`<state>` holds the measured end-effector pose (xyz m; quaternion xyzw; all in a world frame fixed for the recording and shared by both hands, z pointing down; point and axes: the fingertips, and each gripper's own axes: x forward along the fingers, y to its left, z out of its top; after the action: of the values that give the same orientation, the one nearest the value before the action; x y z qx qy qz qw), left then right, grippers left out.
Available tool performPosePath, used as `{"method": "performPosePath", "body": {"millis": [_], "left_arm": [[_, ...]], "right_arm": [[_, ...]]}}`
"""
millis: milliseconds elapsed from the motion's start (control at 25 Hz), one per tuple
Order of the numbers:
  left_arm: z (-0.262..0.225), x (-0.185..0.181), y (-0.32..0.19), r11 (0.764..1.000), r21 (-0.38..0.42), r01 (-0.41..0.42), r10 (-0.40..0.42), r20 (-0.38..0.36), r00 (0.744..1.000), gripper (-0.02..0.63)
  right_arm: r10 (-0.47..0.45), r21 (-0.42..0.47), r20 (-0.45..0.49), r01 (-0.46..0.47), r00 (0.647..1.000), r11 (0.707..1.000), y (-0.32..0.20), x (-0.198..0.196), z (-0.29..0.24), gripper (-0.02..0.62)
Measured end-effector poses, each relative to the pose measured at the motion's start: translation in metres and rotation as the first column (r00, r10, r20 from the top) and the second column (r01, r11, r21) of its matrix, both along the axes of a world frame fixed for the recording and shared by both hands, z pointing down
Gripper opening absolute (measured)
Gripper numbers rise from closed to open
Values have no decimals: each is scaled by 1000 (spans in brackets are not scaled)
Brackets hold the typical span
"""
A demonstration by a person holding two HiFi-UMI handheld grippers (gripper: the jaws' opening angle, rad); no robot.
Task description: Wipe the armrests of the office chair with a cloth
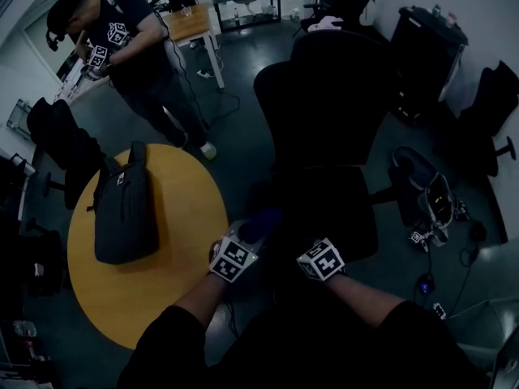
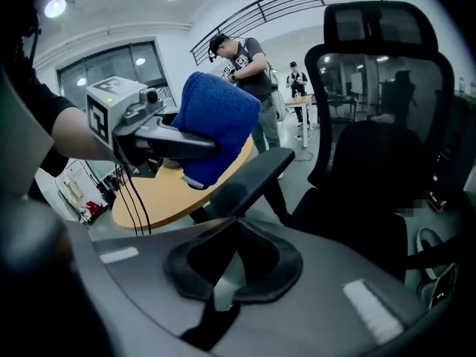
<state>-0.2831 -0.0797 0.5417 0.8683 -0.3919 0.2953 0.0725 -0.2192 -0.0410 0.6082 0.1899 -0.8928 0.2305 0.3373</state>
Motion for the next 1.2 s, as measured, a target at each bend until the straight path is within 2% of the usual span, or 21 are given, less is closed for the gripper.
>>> {"method": "performPosePath", "body": {"millis": [240,560,800,960,1080,1200], "left_arm": [[-16,22,-16,999,46,-25,28,-50,998,130],[-15,60,-33,999,39,-26,30,-118,993,130],[-16,77,-50,999,30,26,-22,-124,992,130],[-24,94,-61,992,21,120,-115,-171,978,130],[-29,117,-71,983,3,184,-180,-207,962,130],[-29,149,-84,980,-8,199,-197,-200,960,130]], "right_arm": [[121,29,3,-121,993,992,-10,49,-19,6],[252,7,49,-252,967,968,-14,116,-33,6],[234,0,45,-234,971,972,-21,150,-28,6],[201,8,55,-202,978,979,-34,180,-29,6],[185,20,72,-186,980,982,-50,207,-33,6],[160,31,88,-163,983,986,-66,235,-36,6]]}}
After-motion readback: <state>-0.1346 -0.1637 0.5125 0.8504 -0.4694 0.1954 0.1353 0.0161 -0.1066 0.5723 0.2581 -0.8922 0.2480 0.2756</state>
